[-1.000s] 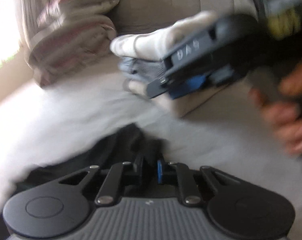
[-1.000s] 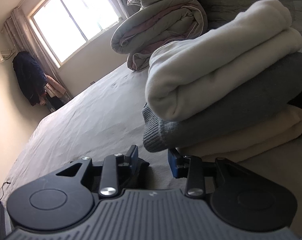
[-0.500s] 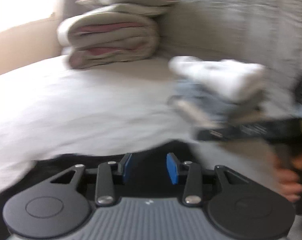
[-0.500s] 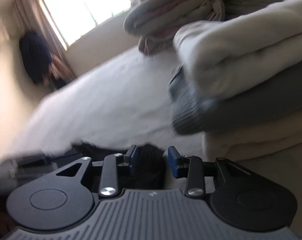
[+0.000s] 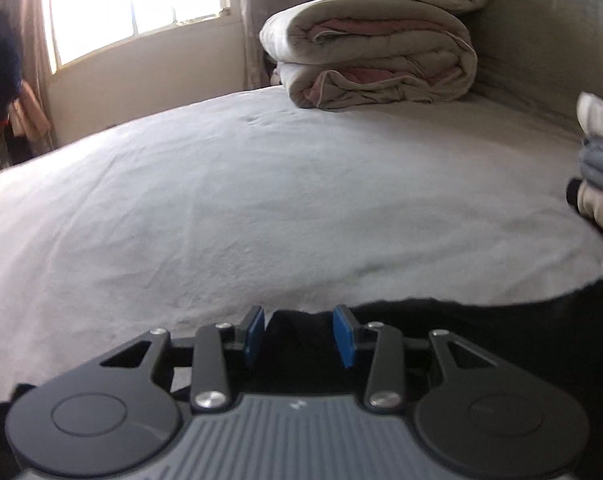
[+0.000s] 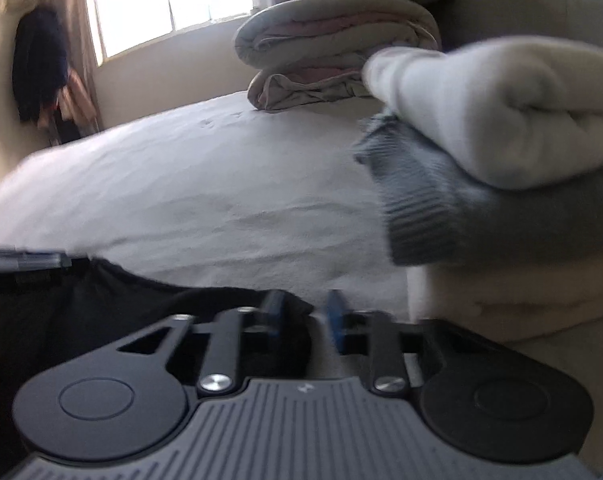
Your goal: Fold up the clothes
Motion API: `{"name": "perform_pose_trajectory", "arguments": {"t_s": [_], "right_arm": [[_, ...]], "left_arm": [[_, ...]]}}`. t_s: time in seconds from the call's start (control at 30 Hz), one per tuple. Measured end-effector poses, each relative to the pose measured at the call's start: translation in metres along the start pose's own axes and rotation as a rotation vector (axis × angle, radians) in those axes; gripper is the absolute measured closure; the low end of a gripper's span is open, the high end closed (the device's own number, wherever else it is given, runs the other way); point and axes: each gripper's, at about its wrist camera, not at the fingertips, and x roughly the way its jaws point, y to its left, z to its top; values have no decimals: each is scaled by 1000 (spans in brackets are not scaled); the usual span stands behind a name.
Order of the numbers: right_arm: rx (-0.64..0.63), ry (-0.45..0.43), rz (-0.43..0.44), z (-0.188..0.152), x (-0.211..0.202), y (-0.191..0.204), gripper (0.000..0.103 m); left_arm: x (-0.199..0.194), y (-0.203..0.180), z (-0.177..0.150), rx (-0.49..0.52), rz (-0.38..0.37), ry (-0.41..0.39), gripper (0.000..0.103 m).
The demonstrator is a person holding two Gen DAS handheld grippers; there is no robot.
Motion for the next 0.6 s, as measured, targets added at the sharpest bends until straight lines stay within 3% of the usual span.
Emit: {"name": "perform_pose_trajectory", "arguments": {"t_s": [0.03, 0.17, 0.3, 0.37, 0.4, 0.43, 0.57, 0.6], "right_arm": [[-16, -13, -18, -1, 0, 2, 98], [-80, -62, -99, -2, 1, 8, 99], [-69, 13, -132, -6, 18, -1, 100], [-53, 17, -132, -5, 18, -5, 100], [-51, 8, -133, -4, 15, -5, 91], [-56, 4, -132, -3, 13, -5, 89], [-57, -6, -104, 0, 8, -5, 85], [-51, -6, -92, 2, 7, -4, 77]], "left_arm": [[1, -3, 0, -11, -21, -4, 98], [-3, -16, -2, -3, 29, -79, 98], [8, -23, -2, 25, 60, -41, 96], [7, -25, 0, 44, 75, -42, 88], [4, -26, 0, 47, 75, -49, 78], [0, -24, 0, 42, 70, -57, 65], [-21, -13, -2, -14, 36, -89, 48], [-28, -10, -3, -21, 38, -97, 44]]}}
